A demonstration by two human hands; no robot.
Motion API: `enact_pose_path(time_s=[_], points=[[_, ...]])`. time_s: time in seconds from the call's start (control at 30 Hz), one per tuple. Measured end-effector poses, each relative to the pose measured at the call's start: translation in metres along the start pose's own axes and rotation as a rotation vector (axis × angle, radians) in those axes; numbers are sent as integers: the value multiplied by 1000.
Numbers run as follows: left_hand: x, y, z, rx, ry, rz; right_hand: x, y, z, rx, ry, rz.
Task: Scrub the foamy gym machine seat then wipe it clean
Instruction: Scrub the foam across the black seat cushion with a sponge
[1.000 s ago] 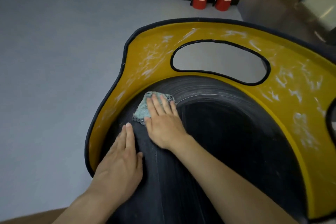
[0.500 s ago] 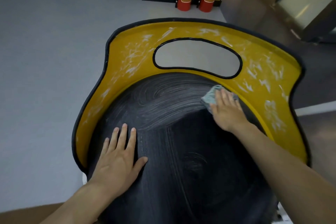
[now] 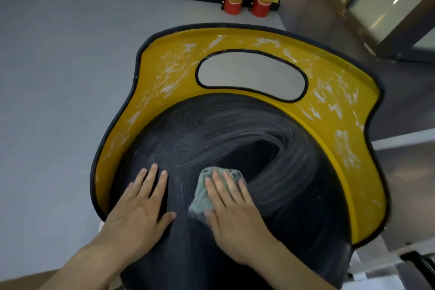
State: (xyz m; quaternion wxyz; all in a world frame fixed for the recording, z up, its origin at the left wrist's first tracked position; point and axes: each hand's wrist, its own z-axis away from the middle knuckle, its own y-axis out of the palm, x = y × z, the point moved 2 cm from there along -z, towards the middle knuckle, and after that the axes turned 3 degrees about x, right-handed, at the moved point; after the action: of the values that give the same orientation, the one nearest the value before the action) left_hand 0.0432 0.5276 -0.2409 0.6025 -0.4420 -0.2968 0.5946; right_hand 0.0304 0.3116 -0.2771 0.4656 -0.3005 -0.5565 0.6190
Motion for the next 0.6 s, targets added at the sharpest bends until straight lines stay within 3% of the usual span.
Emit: enact_pose_path(time_s=[0.17, 0.33, 0.47, 0.6], points=[[0, 0, 3, 9, 15, -1, -85, -40, -93, 72, 247, -15], [-7, 0, -3, -11, 33, -7, -142, -48, -80, 108, 472, -90], [-12, -1, -5, 4, 53, -24, -103, -28, -25, 109, 423, -79], [-21, 2, -8, 8, 73, -10, -27, -6, 37, 12, 212, -47]])
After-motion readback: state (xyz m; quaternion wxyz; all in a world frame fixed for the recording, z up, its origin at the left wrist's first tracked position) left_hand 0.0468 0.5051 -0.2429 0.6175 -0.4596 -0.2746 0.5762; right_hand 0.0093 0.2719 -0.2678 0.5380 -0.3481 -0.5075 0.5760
